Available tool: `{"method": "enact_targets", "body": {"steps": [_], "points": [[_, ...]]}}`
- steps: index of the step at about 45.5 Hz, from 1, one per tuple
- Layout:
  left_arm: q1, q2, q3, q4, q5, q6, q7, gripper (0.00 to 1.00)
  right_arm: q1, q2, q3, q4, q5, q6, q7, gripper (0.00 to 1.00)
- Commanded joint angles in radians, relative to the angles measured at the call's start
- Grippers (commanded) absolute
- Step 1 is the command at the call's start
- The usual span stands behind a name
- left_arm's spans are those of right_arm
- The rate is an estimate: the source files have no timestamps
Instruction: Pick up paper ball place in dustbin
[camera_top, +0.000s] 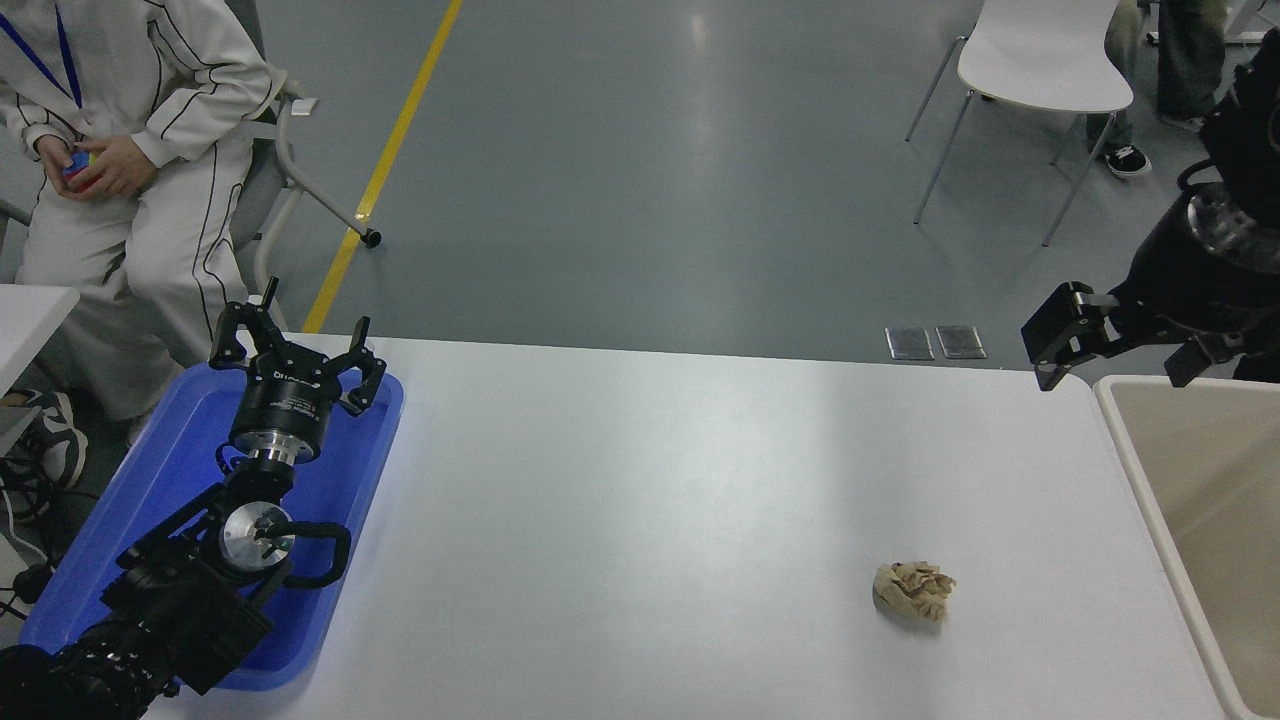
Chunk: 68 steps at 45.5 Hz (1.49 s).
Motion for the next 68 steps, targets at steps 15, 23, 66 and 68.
{"method": "enact_targets", "body": {"steps": [15,23,66,68], "points": [[-0.001,0.0,0.0,0.0,0.0,0.0,-0.001,1.0,0.005,-0.001,0.02,0.0,0.0,0.0,0.0,1.0],[-0.001,0.0,0.0,0.0,0.0,0.0,-0.001,1.0,0.005,-0.001,0.028,0.0,0.0,0.0,0.0,1.0],[-0.001,0.0,0.0,0.0,0.0,0.0,-0.001,1.0,-0.032,-0.002,0.052,0.0,0.012,0.0,0.0,1.0],[0.001,0.0,0.0,0.0,0.0,0.0,-0.001,1.0,-0.041,-0.002,0.052,0.0,0.012,0.0,0.0,1.0]]}}
